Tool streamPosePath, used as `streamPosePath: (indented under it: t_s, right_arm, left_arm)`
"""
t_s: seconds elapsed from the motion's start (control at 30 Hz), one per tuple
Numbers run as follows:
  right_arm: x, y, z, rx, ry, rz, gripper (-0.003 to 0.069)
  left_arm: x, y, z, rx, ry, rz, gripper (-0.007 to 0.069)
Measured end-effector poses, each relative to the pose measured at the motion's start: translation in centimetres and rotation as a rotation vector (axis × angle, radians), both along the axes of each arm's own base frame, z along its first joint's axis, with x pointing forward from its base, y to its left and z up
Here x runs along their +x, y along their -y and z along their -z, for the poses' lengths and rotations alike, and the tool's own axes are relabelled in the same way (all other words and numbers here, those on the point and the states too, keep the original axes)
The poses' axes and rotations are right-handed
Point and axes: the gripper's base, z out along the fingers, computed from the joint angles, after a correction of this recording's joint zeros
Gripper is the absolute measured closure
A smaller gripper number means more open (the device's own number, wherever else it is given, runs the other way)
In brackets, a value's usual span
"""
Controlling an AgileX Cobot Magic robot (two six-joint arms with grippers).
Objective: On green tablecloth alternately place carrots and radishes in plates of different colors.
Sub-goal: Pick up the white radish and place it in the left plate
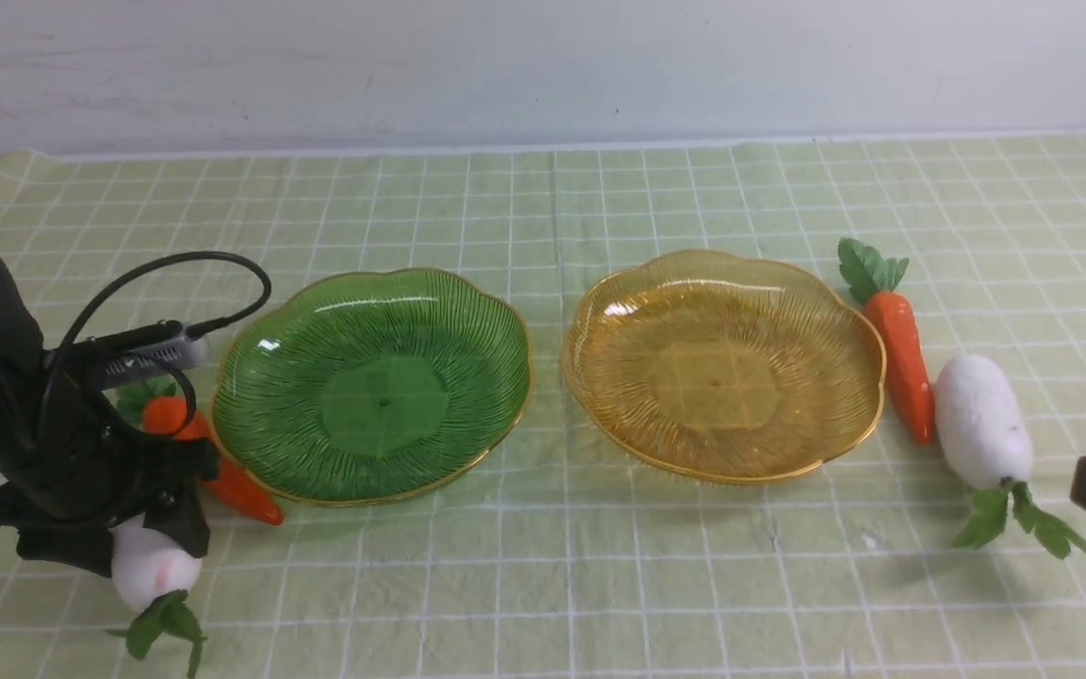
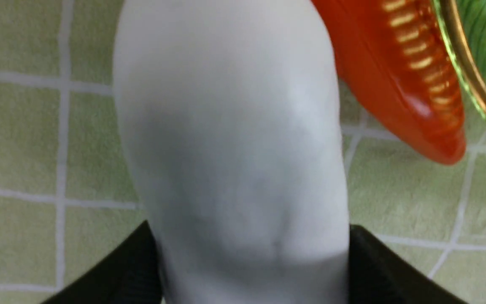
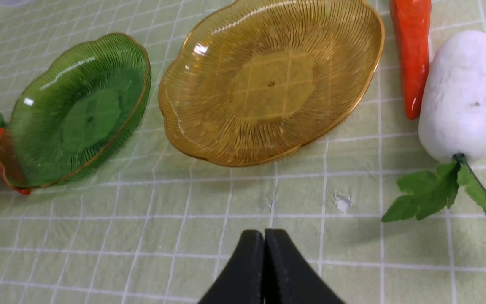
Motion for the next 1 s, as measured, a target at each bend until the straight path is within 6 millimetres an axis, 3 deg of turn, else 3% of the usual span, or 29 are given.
streamPosePath:
  t_s: [0.2, 0.3, 0.4, 0.53, 0.6, 0.63, 0.67, 0.7, 0.73, 0.87, 1.0]
  right_arm:
    - [3.0, 0.5, -1.0, -0.089, -0.152, -0.021, 0.0673]
    - [5.0, 1.0, -1.3, -0.134, -0.218, 0.002, 0.0673]
    - [7.7, 1.5, -1.5, -0.178, -0.255, 0.035, 0.0669]
    - [10.9, 1.9, -1.3, -0.206, -0.261, 0.055, 0.0636]
    - [12.4, 2.0, -0.7, -0.210, -0.277, 0.057, 0.0607]
    - [14.0, 2.1, -0.1, -0.216, -0.289, 0.057, 0.0564]
    - [14.1, 2.1, 0.2, -0.218, -0.295, 0.057, 0.0559]
    - [15.7, 2.2, 1.0, -0.232, -0.311, 0.054, 0.0493]
    - [16.0, 2.2, 1.4, -0.234, -0.322, 0.053, 0.0485]
    - [20.7, 2.7, 5.2, -0.272, -0.396, 0.069, 0.0232]
    - [22.5, 3.0, 7.7, -0.297, -0.445, 0.072, 0.0110]
  left_arm:
    - [-1.9, 0.3, -4.5, -0.004, 0.054, 0.018, 0.0160]
    - [-3.2, 0.9, -7.9, -0.017, 0.153, 0.028, 0.0160]
    - [-4.0, 2.5, -12.1, -0.053, 0.317, 0.098, 0.0160]
    - [-2.8, 5.2, -14.7, -0.123, 0.427, 0.201, 0.0160]
    - [-2.0, 6.0, -14.9, -0.139, 0.439, 0.225, 0.0160]
    - [-0.7, 6.9, -14.7, -0.152, 0.449, 0.259, 0.0160]
    - [-0.5, 7.0, -14.6, -0.154, 0.447, 0.264, 0.0160]
    - [1.3, 7.9, -13.7, -0.153, 0.449, 0.299, 0.0160]
    - [1.4, 8.0, -13.6, -0.153, 0.446, 0.303, 0.0160]
    - [6.4, 9.3, -9.9, -0.144, 0.412, 0.338, 0.0160]
    - [8.8, 9.6, -7.4, -0.143, 0.385, 0.330, 0.0160]
